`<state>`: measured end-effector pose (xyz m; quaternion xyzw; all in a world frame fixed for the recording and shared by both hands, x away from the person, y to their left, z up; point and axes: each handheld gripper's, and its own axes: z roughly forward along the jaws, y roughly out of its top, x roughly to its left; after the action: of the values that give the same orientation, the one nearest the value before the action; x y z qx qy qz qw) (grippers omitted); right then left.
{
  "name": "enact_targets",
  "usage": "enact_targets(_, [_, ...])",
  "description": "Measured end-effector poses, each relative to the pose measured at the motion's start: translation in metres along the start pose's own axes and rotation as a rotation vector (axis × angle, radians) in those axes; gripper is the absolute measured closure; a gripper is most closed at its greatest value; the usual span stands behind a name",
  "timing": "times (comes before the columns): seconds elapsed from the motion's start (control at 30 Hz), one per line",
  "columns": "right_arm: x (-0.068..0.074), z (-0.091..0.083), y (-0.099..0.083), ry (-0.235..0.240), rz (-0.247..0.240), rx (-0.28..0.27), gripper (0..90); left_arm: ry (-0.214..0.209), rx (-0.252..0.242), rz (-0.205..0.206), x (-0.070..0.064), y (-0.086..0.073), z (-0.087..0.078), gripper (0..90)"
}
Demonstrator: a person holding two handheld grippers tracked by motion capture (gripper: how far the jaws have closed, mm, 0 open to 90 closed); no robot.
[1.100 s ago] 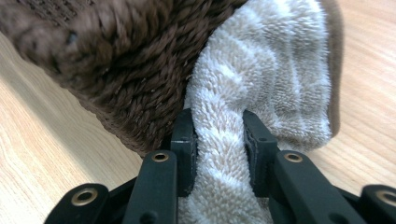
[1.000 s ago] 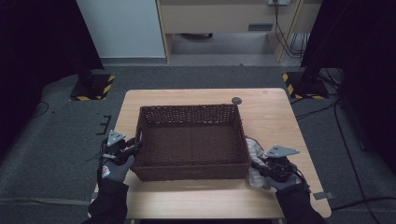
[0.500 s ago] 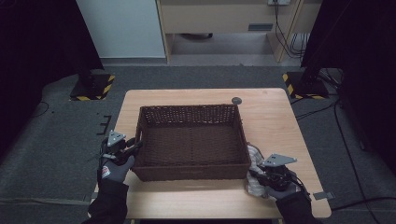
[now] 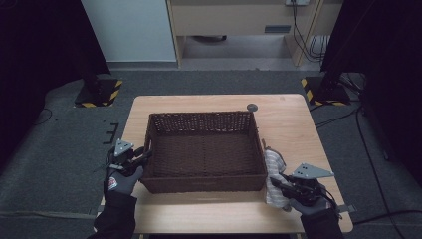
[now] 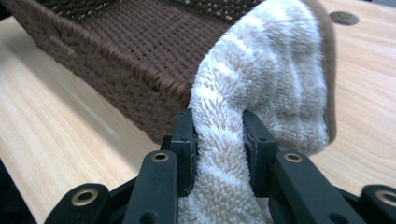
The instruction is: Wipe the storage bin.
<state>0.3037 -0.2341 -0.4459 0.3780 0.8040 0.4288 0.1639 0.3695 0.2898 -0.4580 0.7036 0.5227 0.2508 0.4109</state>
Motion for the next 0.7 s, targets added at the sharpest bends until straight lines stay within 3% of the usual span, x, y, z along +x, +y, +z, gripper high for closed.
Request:
enact_targets(0.07, [0.002, 0.004, -0.004, 0.002, 0.011, 0.024, 71.3, -0.001, -0.001, -0.001, 0.000, 0.000, 0.000, 59.4])
enact_targets(0.13, [0.004, 0.013, -0.010, 0.003, 0.003, 0.089, 71.3, -0.001, -0.001, -0.001, 0.000, 0.000, 0.000, 59.2])
enact_targets(0.17, [0.004, 0.013, -0.010, 0.003, 0.003, 0.089, 71.3, -0.001, -0.002, -0.001, 0.000, 0.000, 0.000, 59.2])
enact_targets(0.23, [0.006, 0.026, -0.017, -0.016, 0.001, 0.175, 71.2, -0.003, -0.003, -0.002, 0.000, 0.000, 0.000, 58.7])
enact_targets(0.3, [0.005, 0.032, -0.020, -0.020, 0.003, 0.207, 71.2, -0.008, -0.005, -0.010, 0.001, -0.001, 0.000, 58.1])
enact_targets(0.47, [0.001, 0.028, -0.018, -0.034, 0.024, 0.195, 70.8, -0.011, -0.008, -0.008, 0.001, -0.001, 0.000, 57.6])
enact_targets(0.5, [-0.003, 0.020, -0.015, -0.051, 0.045, 0.160, 70.6, -0.011, -0.010, -0.007, 0.001, -0.001, 0.000, 57.1])
enact_targets(0.57, [-0.005, 0.016, -0.014, -0.062, 0.058, 0.142, 70.5, -0.012, -0.012, -0.006, 0.001, -0.001, 0.001, 57.1])
enact_targets(0.63, [-0.018, -0.001, -0.013, -0.103, 0.091, 0.092, 70.2, -0.012, -0.013, -0.006, 0.002, -0.002, 0.001, 56.2])
enact_targets(0.7, [-0.027, -0.009, -0.015, -0.131, 0.108, 0.081, 70.1, -0.009, -0.018, -0.002, 0.001, -0.002, 0.001, 56.0])
